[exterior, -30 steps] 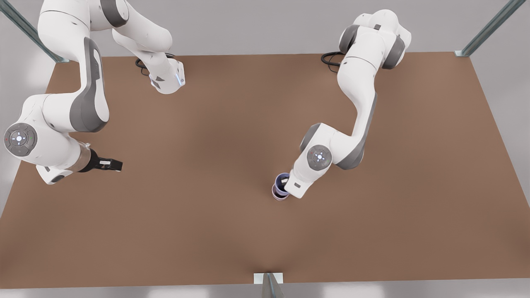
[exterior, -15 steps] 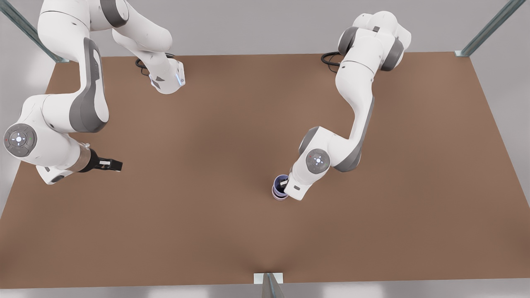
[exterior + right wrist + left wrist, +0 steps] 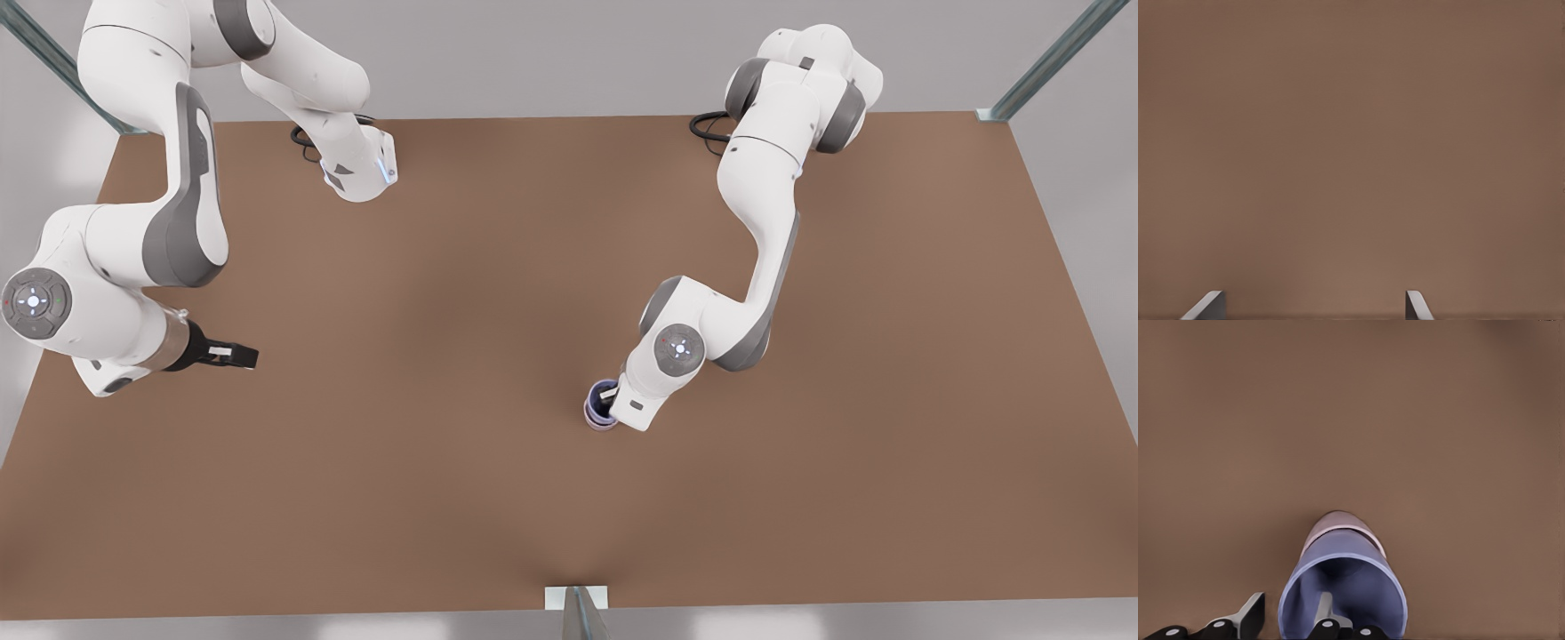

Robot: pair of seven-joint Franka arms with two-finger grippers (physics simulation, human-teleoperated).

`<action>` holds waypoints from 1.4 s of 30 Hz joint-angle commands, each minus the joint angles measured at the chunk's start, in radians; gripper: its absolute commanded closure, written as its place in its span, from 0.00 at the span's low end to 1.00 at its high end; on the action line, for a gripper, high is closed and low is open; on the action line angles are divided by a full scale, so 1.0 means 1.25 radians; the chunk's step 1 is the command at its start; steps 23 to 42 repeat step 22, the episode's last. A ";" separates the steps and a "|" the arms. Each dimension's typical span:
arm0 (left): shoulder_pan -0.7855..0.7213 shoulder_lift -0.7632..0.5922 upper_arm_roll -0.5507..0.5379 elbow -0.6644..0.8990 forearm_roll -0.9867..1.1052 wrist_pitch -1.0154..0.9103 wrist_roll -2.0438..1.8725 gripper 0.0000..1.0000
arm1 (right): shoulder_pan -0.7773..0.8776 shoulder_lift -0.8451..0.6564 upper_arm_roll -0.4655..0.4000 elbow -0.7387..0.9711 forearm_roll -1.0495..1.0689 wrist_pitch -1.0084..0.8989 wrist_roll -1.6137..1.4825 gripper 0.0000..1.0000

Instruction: Stack the cups, with the pink cup at the bottom and the purple cup at the top

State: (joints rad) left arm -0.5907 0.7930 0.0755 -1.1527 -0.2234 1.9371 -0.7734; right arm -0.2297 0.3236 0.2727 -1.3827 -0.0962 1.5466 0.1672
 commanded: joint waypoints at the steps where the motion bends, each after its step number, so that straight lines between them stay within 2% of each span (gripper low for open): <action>1: 0.000 -0.001 0.000 0.001 0.011 0.004 -0.011 0.01 | 0.000 -0.001 0.000 0.000 0.001 0.000 0.001 0.00; 8: 0.006 -0.034 0.000 0.002 0.015 -0.016 -0.012 0.01 | 0.000 0.000 0.000 0.000 0.001 0.000 0.001 0.00; 10: 0.027 -0.089 0.011 0.004 0.020 -0.165 0.043 0.01 | 0.000 0.000 0.000 0.000 0.001 0.000 0.001 0.00; 13: 0.162 -0.186 0.016 0.004 0.093 -0.402 0.437 0.01 | 0.000 0.000 0.000 0.000 0.002 0.000 0.001 0.00; 15: 0.228 -0.229 0.038 0.003 0.096 -0.451 0.496 0.01 | 0.000 0.000 0.000 0.000 0.002 0.000 0.001 0.00; 16: 0.254 -0.261 0.040 -0.020 0.105 -0.444 0.522 0.01 | 0.000 0.000 0.000 0.000 0.002 0.000 0.001 0.00; 18: 0.270 -0.377 0.030 -0.192 0.157 -0.350 0.623 0.01 | 0.000 0.000 0.000 0.000 0.002 0.000 0.001 0.00; 19: 0.276 -0.402 0.032 -0.224 0.159 -0.347 0.675 0.00 | -0.002 0.000 0.000 0.000 0.002 0.000 0.000 0.00; 42: 0.277 -0.399 0.032 -0.218 0.158 -0.357 0.671 0.00 | -0.002 0.000 0.000 -0.001 0.002 0.000 0.000 0.00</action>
